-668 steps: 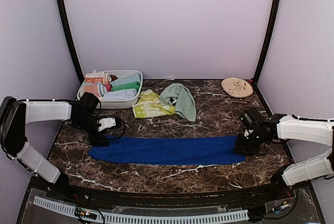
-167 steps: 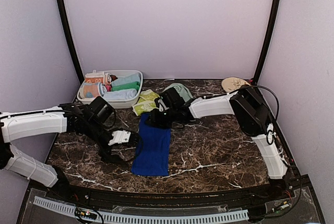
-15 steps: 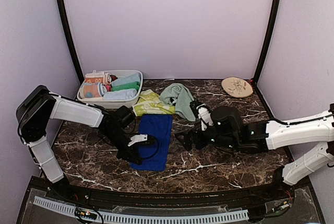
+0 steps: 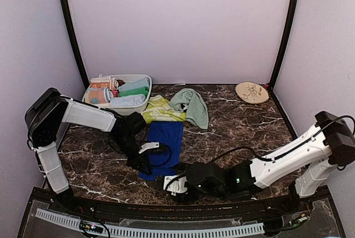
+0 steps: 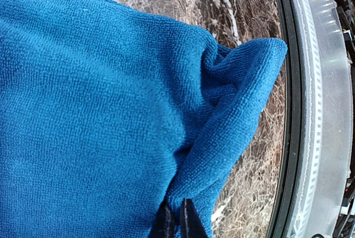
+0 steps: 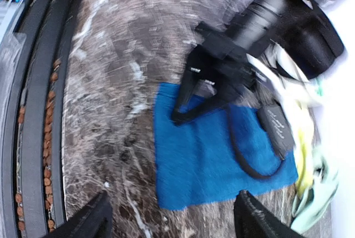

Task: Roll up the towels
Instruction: Roll the towel at the center of the board.

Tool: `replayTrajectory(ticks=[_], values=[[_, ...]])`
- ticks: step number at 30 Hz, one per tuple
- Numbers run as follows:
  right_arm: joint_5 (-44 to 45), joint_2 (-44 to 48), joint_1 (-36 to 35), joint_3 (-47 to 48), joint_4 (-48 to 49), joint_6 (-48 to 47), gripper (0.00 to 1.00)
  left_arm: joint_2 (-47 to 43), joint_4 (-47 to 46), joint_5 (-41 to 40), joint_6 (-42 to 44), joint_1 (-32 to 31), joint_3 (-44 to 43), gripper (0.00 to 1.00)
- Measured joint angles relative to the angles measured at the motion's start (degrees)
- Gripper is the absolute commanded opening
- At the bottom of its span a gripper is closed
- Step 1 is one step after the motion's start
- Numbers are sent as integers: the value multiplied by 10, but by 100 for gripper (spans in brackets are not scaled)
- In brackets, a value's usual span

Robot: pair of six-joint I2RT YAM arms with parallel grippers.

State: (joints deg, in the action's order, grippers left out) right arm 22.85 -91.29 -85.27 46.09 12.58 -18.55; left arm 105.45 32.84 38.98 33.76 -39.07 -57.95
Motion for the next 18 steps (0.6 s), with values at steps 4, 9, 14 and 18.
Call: replayTrajectory(ticks=[4, 9, 14, 18], values=[[11, -71, -19, 28, 14, -89, 56, 3, 5, 0, 0, 0, -3, 0], [16, -131, -14, 54, 43, -161, 46, 5, 7, 2, 1, 1, -5, 2], [11, -185, -2, 78, 90, -189, 42, 10, 13, 6, 3, 3, -10, 3], [8, -218, 13, 79, 110, -189, 38, 13, 18, 9, 7, 4, -13, 11]])
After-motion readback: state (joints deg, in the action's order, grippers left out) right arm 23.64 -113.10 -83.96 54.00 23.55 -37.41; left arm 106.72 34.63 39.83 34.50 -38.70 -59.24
